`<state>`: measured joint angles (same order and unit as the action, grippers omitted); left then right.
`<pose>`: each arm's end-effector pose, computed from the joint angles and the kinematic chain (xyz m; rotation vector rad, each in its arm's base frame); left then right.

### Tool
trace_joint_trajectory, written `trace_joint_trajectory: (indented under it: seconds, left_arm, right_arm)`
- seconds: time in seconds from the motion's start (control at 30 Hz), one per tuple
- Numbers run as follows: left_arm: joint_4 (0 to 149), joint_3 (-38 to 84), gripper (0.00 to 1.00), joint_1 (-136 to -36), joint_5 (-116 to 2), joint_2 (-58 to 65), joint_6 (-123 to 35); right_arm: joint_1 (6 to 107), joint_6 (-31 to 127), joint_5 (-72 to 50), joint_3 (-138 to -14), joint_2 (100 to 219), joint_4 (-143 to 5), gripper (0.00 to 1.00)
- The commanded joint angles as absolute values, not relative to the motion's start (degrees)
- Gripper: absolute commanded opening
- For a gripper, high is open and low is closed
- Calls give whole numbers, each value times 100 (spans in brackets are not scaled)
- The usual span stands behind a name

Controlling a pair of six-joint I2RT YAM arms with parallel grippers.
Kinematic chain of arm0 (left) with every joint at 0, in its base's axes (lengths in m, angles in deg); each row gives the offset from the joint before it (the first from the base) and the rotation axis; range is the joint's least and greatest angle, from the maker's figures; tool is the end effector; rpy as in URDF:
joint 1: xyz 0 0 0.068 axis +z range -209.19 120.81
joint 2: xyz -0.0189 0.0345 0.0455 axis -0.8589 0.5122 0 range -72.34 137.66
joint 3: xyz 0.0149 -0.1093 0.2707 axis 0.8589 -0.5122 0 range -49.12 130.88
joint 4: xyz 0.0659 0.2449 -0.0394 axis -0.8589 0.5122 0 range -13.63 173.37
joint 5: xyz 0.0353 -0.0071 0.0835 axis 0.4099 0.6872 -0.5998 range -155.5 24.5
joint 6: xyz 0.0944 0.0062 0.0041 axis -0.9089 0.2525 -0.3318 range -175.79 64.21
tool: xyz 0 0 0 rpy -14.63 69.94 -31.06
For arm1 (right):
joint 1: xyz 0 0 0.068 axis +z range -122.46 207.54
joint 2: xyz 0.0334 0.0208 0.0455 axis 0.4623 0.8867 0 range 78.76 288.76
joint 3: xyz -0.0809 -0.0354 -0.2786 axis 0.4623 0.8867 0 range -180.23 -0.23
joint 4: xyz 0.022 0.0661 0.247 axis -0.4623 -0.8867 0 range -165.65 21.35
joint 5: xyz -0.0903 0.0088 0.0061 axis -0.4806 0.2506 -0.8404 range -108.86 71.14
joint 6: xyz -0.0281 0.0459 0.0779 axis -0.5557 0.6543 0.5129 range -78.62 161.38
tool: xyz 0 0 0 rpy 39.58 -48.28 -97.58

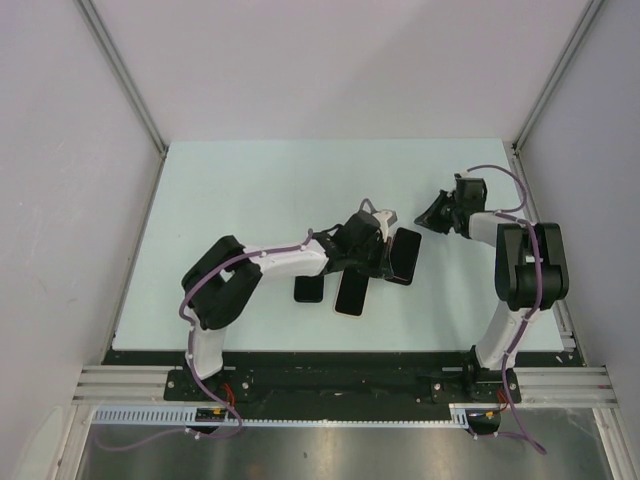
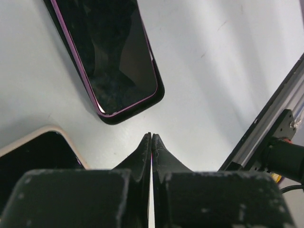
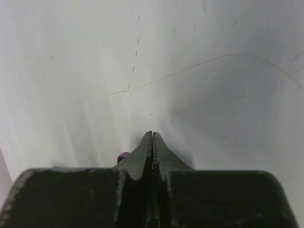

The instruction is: Put the phone into the phone case

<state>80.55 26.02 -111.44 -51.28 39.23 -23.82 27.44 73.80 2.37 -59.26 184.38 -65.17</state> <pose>0.2724 -0.3862 0.1814 0.5760 2.4139 -0.9933 0.4172 0.0303 0.1489 0.4766 2.3195 0.7098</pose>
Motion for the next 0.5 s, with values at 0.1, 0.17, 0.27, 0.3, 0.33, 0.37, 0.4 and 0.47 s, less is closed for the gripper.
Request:
trace_joint_trajectory:
  seconds: [0.1, 0.17, 0.27, 0.3, 0.33, 0.37, 0.4, 0.47]
  left_arm:
    - [7654, 2322, 0, -11385, -5345, 3946, -2634]
    - [7654, 2295, 0, -11429, -5425, 3954, -2722]
    - [7663, 2225, 0, -11456, -5530, 4007, -2652]
    - [7445, 2216, 0, -11465, -5495, 4042, -2626]
    - [7408, 2251, 0, -11465, -5469, 4077, -2582]
    - [7391, 2286, 0, -11473, -5451, 4130, -2564]
    - [7382, 2321, 0, -11508, -5434, 4226, -2555]
    - [7390, 2409, 0, -11561, -5425, 4314, -2547]
  right_arm:
    - [2947, 7170, -145, -6211, 18704, -6716, 1]
    - [2982, 7126, -137, -6211, 18756, -6672, 2]
    - [2947, 7126, 65, -6211, 18914, -6541, 3]
    - [2930, 7161, 144, -6211, 18959, -6505, 3]
    - [2904, 7179, 284, -6211, 19011, -6461, 3]
    - [2903, 7179, 311, -6211, 19090, -6400, 3]
    - [2921, 7179, 320, -6211, 19099, -6373, 3]
    - [2956, 7179, 311, -6211, 19143, -6347, 3]
